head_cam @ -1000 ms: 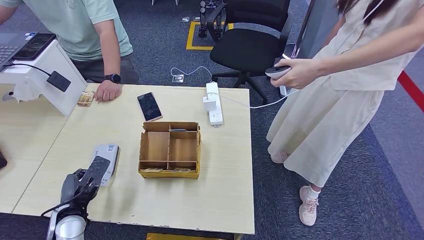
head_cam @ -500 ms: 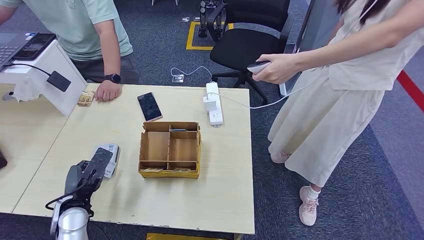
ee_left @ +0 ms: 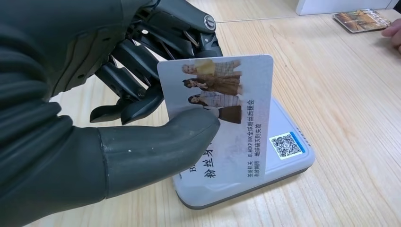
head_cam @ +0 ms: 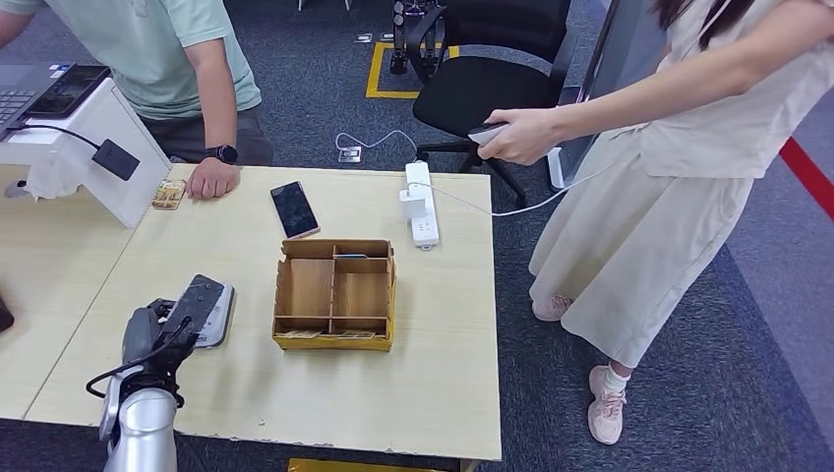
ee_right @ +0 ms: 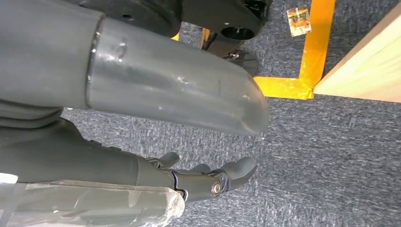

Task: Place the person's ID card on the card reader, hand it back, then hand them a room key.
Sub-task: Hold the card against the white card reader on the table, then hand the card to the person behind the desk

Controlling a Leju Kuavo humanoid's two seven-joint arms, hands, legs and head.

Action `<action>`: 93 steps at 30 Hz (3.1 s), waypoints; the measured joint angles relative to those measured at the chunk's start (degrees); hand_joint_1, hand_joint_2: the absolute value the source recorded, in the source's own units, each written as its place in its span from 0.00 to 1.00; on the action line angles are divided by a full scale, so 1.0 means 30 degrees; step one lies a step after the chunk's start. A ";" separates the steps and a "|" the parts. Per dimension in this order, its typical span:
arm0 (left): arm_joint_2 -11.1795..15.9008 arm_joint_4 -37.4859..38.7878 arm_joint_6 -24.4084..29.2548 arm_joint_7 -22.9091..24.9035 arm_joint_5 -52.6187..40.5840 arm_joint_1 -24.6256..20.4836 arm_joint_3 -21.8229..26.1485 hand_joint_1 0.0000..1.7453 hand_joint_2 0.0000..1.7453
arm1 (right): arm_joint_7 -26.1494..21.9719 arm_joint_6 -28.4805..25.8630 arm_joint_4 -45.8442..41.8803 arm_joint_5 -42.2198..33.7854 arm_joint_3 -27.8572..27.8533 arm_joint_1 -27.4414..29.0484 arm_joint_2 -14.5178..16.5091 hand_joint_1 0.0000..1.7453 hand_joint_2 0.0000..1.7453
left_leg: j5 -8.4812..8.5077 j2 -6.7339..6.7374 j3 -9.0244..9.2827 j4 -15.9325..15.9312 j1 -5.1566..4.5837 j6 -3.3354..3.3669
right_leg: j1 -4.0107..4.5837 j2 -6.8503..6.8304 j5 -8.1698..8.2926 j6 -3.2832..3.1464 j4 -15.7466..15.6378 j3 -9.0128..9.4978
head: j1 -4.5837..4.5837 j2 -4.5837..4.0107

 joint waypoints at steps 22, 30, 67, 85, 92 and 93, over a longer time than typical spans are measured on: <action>-0.0217 0.1606 0.0138 -0.0058 -0.0369 -0.0324 -0.0005 1.00 1.00 | 0.0215 0.0011 -0.0227 0.0215 -0.0020 0.0067 0.0153 0.00 0.00 | 0.0000 0.0002 0.0004 0.0001 0.0001 0.0000 | 0.0000 0.0003 0.0000 0.0000 0.0000 -0.0004 | 0.0000 0.0000; -0.0182 0.1758 0.0532 -0.0102 -0.0206 -0.1149 -0.0022 1.00 1.00 | 0.0301 -0.0011 -0.0228 0.0445 -0.0078 0.0081 0.0155 0.00 0.00 | 0.0001 0.0002 0.0004 0.0001 0.0001 -0.0001 | 0.0001 0.0003 0.0002 -0.0002 0.0001 -0.0002 | 0.0000 0.0004; 0.0454 0.1572 0.1421 0.0373 -0.0716 -0.0964 0.0282 1.00 1.00 | 0.0324 0.0113 -0.0561 0.1060 -0.0621 0.0258 0.0333 0.00 0.00 | 0.0001 -0.0001 -0.0005 -0.0001 0.0002 -0.0001 | 0.0001 -0.0001 0.0001 -0.0001 0.0004 0.0000 | 0.0000 0.0000; 0.0197 0.1716 0.1393 0.0281 -0.1260 -0.0611 0.0554 1.00 1.00 | 0.0311 0.0106 -0.0852 0.1073 -0.0920 0.0272 0.0475 0.00 0.00 | 0.0000 -0.0001 -0.0005 -0.0001 0.0001 0.0000 | 0.0001 -0.0001 0.0000 -0.0001 0.0002 -0.0001 | 0.0000 0.0002; -0.0074 0.2067 0.1249 0.0095 -0.1095 -0.0585 0.0552 1.00 1.00 | 0.0324 0.0137 -0.1000 0.1089 -0.1035 0.0290 0.0581 0.00 0.00 | 0.0000 -0.0001 0.0001 -0.0001 0.0000 0.0000 | 0.0000 -0.0001 0.0000 -0.0001 0.0002 0.0000 | 0.0002 0.0002; -0.0129 0.2149 0.1244 0.0027 -0.1042 -0.0566 0.0550 1.00 1.00 | 0.0324 0.0153 -0.1022 0.1098 -0.1057 0.0291 0.0603 0.00 0.00 | 0.0000 0.0000 0.0001 -0.0001 0.0000 -0.0001 | 0.0000 -0.0001 0.0000 -0.0001 0.0002 0.0000 | 0.0002 0.0004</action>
